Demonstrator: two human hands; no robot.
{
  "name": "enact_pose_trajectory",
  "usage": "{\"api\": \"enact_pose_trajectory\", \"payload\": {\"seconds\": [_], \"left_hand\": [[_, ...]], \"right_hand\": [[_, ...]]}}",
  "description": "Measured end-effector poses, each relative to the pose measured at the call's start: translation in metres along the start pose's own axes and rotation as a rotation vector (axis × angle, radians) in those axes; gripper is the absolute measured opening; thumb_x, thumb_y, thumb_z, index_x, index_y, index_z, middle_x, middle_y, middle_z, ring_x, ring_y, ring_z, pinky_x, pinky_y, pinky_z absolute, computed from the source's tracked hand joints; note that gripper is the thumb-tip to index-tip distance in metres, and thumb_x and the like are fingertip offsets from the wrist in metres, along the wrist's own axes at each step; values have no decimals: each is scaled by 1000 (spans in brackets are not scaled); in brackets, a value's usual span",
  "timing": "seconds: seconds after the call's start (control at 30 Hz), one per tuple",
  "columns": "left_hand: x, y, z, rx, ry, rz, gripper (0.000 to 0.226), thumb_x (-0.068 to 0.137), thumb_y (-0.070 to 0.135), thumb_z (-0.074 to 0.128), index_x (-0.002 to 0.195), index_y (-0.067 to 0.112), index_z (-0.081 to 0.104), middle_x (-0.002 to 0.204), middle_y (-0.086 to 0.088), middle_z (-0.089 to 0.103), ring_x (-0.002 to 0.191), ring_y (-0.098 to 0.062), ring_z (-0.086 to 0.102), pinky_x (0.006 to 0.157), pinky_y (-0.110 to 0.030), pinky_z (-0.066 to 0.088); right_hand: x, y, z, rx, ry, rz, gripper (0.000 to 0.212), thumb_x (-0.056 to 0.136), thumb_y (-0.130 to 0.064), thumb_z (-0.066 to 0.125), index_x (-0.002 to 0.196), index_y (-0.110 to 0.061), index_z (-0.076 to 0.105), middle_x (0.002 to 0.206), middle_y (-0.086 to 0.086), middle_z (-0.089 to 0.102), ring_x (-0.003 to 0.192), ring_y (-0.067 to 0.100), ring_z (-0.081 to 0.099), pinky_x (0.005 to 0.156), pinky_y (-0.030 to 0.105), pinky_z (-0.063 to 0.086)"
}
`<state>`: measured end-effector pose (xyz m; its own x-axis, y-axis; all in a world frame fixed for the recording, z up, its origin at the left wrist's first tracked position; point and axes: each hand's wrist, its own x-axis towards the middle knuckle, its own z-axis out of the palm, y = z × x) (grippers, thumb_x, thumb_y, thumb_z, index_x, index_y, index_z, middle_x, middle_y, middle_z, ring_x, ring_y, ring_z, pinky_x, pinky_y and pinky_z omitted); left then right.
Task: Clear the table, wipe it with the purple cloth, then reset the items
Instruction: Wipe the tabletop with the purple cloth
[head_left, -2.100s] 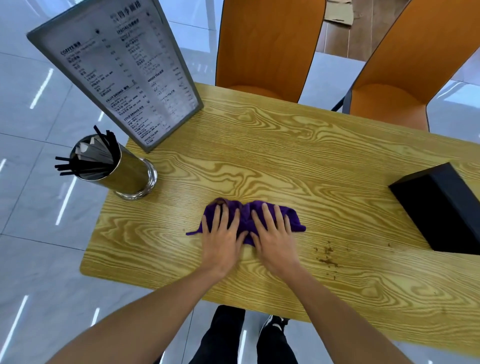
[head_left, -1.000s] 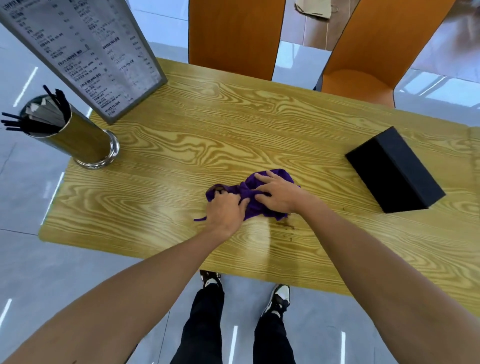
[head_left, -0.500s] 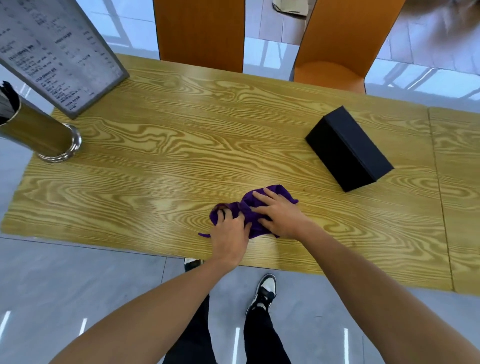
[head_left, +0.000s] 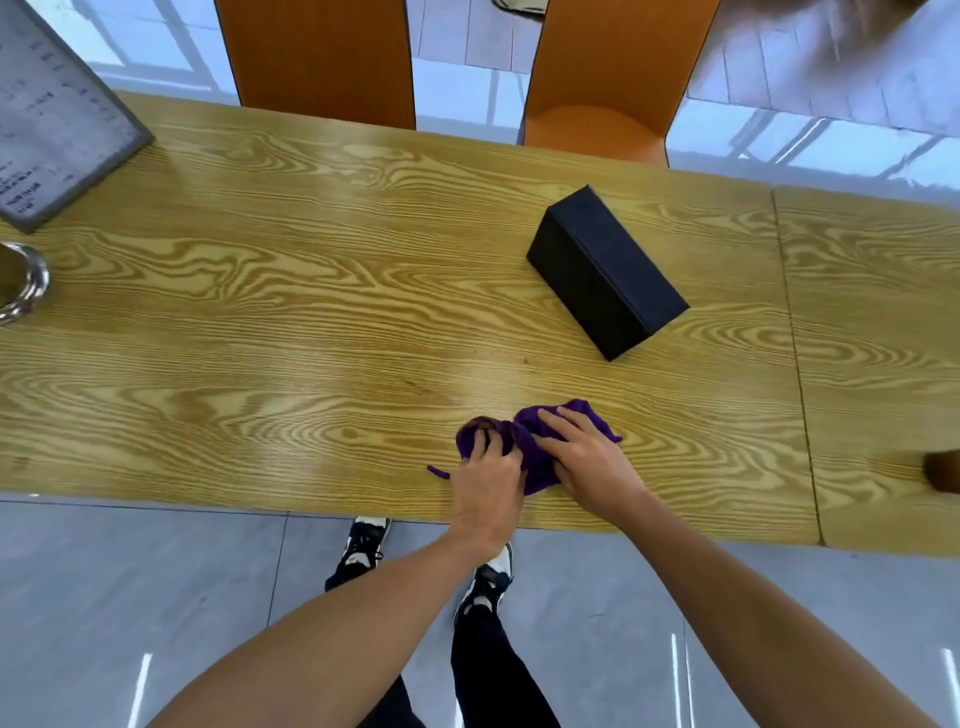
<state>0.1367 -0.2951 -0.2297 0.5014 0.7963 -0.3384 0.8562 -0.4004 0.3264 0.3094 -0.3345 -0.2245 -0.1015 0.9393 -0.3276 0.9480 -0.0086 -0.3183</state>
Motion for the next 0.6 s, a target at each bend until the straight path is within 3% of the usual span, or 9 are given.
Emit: {"api": "enact_pose_trajectory", "payload": {"seconds": [0.13, 0.23, 0.37, 0.6], "left_hand": [[5, -1, -15, -122, 46, 30, 15, 95, 25, 55, 101, 23, 69, 105, 4, 69, 112, -20, 61, 61, -35, 50], [12, -10, -38, -192, 133, -23, 17, 95, 27, 53, 105, 22, 65, 103, 7, 69, 96, -18, 65, 61, -34, 45], [39, -32, -72, -238, 237, -112, 25, 93, 31, 57, 115, 23, 64, 112, 5, 68, 93, -21, 67, 63, -34, 45], [93, -90, -104, -199, 256, -194, 22, 96, 35, 56, 111, 22, 66, 108, 4, 67, 101, -19, 63, 68, -33, 42]], "right_hand": [[-1, -2, -3, 32, 72, 26, 48, 84, 0, 68, 129, -14, 69, 145, 13, 57, 132, 40, 51, 102, 52, 51], [20, -11, -17, 70, 142, 34, 43, 88, -5, 65, 131, -15, 67, 147, 12, 54, 132, 36, 49, 97, 47, 53], [70, -25, -43, 86, 167, -7, 41, 93, -10, 61, 133, -12, 65, 149, 16, 51, 135, 37, 46, 109, 48, 45], [158, -44, -64, 108, -43, 64, 47, 104, -27, 47, 151, -23, 48, 164, 10, 31, 149, 33, 28, 119, 47, 31]]}}
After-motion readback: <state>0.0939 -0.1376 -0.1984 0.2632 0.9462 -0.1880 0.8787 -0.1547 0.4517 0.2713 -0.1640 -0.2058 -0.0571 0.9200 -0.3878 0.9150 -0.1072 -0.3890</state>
